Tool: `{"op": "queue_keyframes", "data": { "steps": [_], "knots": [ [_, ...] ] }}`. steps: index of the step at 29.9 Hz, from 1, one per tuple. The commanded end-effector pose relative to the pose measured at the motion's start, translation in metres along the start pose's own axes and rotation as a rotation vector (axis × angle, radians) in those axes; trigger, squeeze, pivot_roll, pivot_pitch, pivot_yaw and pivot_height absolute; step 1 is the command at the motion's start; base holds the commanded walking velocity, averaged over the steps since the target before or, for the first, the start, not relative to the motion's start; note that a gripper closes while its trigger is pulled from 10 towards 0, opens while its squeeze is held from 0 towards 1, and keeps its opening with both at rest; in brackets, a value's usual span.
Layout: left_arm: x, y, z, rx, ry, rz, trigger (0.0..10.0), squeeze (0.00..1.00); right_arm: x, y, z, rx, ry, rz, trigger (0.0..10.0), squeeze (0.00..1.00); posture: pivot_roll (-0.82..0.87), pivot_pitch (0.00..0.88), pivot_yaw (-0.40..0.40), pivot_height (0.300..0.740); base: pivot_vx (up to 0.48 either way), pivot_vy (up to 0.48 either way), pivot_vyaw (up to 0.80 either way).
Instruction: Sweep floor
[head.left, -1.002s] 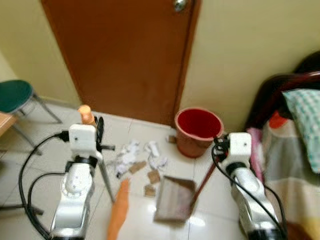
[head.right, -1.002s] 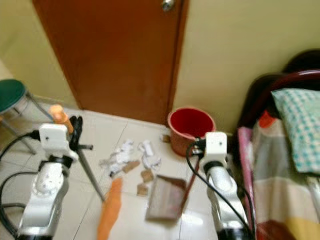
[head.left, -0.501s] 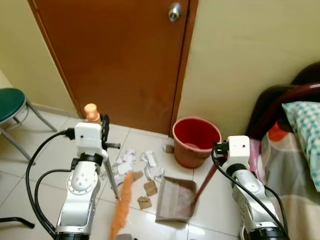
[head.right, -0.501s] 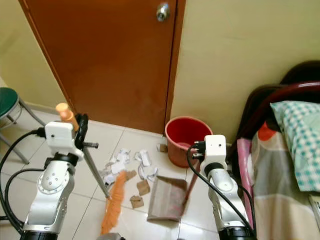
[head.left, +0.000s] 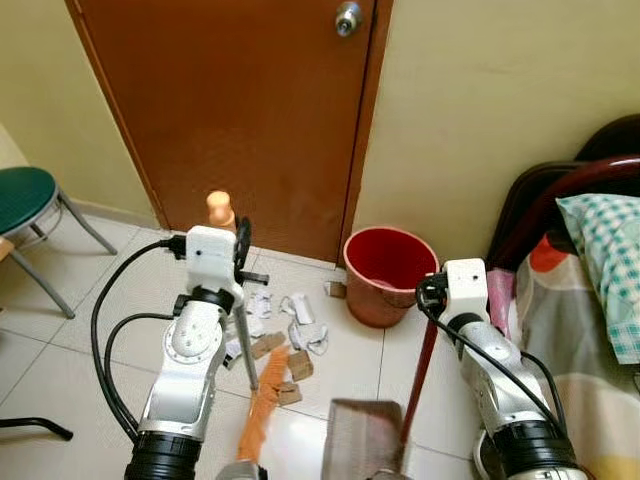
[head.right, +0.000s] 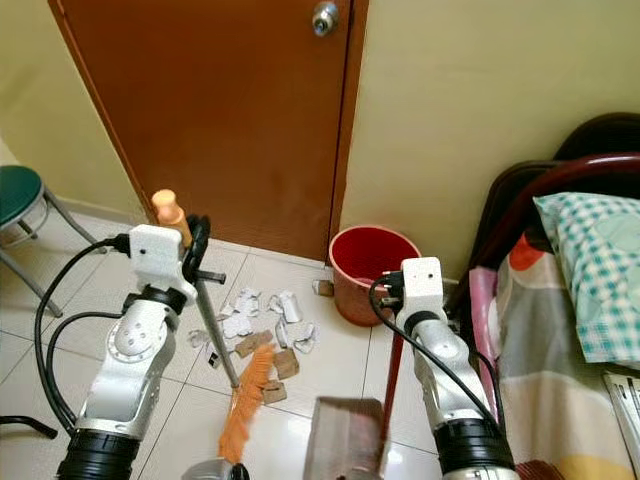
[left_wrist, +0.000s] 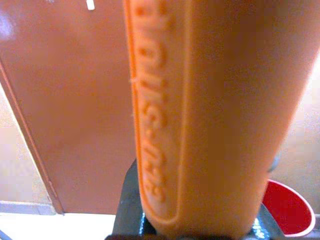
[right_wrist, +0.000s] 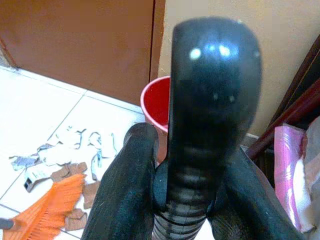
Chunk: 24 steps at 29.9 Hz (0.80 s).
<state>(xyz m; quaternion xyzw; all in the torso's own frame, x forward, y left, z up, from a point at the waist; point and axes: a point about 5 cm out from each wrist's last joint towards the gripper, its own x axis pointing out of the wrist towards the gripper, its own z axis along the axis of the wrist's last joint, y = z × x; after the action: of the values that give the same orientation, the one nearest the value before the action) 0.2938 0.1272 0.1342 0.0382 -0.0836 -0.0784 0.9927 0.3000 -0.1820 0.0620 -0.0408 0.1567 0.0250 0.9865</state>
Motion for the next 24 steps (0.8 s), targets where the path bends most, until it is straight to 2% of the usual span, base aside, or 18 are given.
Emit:
{"op": "queue_keyframes", "data": {
  "steps": [1, 3, 4, 7, 9, 12, 16, 19, 20, 24],
  "knots": [
    [0.003, -0.010, -0.002, -0.001, 0.008, -0.025, 10.0, 0.00, 0.004, -0.007, 0.017, -0.008, -0.109, -0.024, 10.0, 0.00, 0.02, 0.150, 0.006, 0.740, 0.000, 0.000, 0.00],
    [0.007, -0.021, -0.002, -0.020, 0.011, -0.054, 10.0, 0.00, 0.007, -0.014, 0.030, -0.027, -0.193, -0.054, 10.0, 0.00, 0.02, 0.153, 0.008, 0.740, 0.000, 0.000, 0.00],
    [0.010, -0.030, 0.001, -0.035, 0.001, -0.076, 10.0, 0.00, 0.010, -0.017, 0.033, -0.018, -0.191, -0.069, 10.0, 0.00, 0.02, 0.154, 0.008, 0.740, 0.000, 0.000, 0.00],
    [0.014, -0.038, 0.004, -0.045, -0.005, -0.101, 10.0, 0.00, 0.012, -0.019, 0.033, -0.034, -0.193, -0.083, 10.0, 0.00, 0.02, 0.153, 0.008, 0.740, 0.000, 0.000, 0.00],
    [0.016, -0.046, 0.006, -0.062, -0.004, -0.124, 10.0, 0.00, 0.012, -0.021, 0.033, -0.078, -0.206, -0.091, 10.0, 0.00, 0.02, 0.155, 0.008, 0.740, 0.000, 0.000, 0.00],
    [0.017, -0.054, 0.004, -0.066, 0.007, -0.144, 10.0, 0.00, 0.013, -0.025, 0.026, -0.109, -0.212, -0.111, 10.0, 0.00, 0.01, 0.160, 0.009, 0.740, 0.000, 0.000, 0.00],
    [0.019, -0.059, 0.003, -0.086, 0.014, -0.167, 10.0, 0.00, 0.013, -0.030, 0.018, -0.083, -0.191, -0.127, 10.0, 0.00, 0.01, 0.164, 0.008, 0.740, 0.000, 0.000, 0.00],
    [0.026, -0.071, 0.009, -0.151, -0.001, -0.198, 10.0, 0.00, 0.014, -0.032, 0.013, -0.066, -0.170, -0.128, 10.0, 0.00, 0.01, 0.167, 0.004, 0.740, 0.000, 0.000, 0.00],
    [0.030, -0.076, 0.014, -0.155, -0.015, -0.210, 10.0, 0.00, 0.014, -0.032, 0.011, -0.073, -0.162, -0.121, 10.0, 0.00, 0.00, 0.171, 0.003, 0.740, 0.000, 0.000, 0.00],
    [0.035, -0.083, 0.020, -0.170, -0.034, -0.223, 10.0, 0.00, 0.013, -0.031, 0.008, -0.069, -0.154, -0.114, 10.0, 0.00, 0.00, 0.171, 0.003, 0.740, 0.000, 0.000, 0.00]
  ]
}}
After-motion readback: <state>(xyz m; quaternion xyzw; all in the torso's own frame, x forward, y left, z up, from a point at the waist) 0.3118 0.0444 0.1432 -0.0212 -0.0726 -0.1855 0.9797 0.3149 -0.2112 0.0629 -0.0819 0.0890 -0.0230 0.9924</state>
